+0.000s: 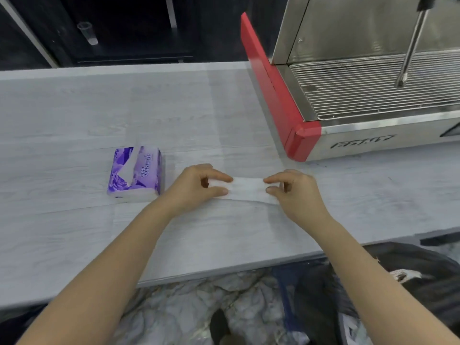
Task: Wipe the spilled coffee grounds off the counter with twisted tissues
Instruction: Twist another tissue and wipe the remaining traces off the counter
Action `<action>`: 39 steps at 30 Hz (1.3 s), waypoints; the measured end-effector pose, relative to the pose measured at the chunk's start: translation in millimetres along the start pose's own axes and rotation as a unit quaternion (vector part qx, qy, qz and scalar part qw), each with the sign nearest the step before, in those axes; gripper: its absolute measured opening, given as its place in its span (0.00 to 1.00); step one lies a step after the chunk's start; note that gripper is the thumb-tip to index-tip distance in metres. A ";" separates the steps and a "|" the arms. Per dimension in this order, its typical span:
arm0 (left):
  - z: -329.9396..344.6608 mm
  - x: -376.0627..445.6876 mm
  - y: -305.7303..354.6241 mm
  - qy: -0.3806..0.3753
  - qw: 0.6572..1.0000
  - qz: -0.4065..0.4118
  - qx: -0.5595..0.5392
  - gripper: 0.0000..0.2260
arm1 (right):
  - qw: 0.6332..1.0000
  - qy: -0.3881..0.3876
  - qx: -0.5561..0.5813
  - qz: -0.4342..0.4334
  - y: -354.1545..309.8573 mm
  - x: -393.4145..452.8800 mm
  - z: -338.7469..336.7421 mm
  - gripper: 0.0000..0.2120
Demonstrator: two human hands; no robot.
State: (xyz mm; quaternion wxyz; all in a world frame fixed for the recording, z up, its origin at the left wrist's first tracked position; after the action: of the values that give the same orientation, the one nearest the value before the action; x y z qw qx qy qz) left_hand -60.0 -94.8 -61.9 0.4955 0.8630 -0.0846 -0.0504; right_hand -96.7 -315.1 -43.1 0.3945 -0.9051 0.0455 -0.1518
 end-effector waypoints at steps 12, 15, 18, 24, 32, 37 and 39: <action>15.7 14.3 11.4 -0.038 0.958 0.251 0.133 0.08 | 0.976 -0.001 -0.098 -0.192 -8.1 -18.1 12.1 0.06; 19.1 26.6 19.2 -0.081 0.968 0.209 0.116 0.09 | 0.982 0.025 -0.088 -0.163 -2.0 -16.9 2.6 0.09; 22.3 51.5 40.1 -0.110 0.971 0.197 0.079 0.09 | 0.984 0.090 -0.083 -0.127 3.2 -12.8 -15.7 0.08; 51.2 124.4 54.7 -0.137 0.979 0.149 0.025 0.09 | 0.975 0.189 -0.106 -0.047 24.1 -0.4 -33.1 0.06; 81.1 157.4 54.6 -0.150 0.954 0.253 0.057 0.07 | 0.970 0.189 -0.154 -0.023 38.7 14.2 -19.0 0.07; 76.3 142.2 51.9 -0.136 0.914 0.362 0.126 0.08 | 0.966 0.185 -0.176 -0.043 32.2 12.4 -16.3 0.06; 73.6 136.5 50.3 -0.131 0.908 0.374 0.136 0.09 | 0.964 0.193 -0.180 -0.036 34.4 12.7 -15.9 0.04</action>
State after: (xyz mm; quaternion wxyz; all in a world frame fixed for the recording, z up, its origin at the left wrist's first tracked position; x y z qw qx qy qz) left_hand 56.4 -208.8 -56.0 0.3406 0.8127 -0.4712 0.0379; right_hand -88.3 -352.3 -54.8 0.2033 -0.9156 0.1148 -0.3273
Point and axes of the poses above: each hand's wrist, its own x-axis towards the middle knuckle, its own z-axis out of the palm, y = z × x, the point moved 8 cm from there along x, towards the middle knuckle, and after that the axes turned 13 degrees about y, right-handed, at the moved point
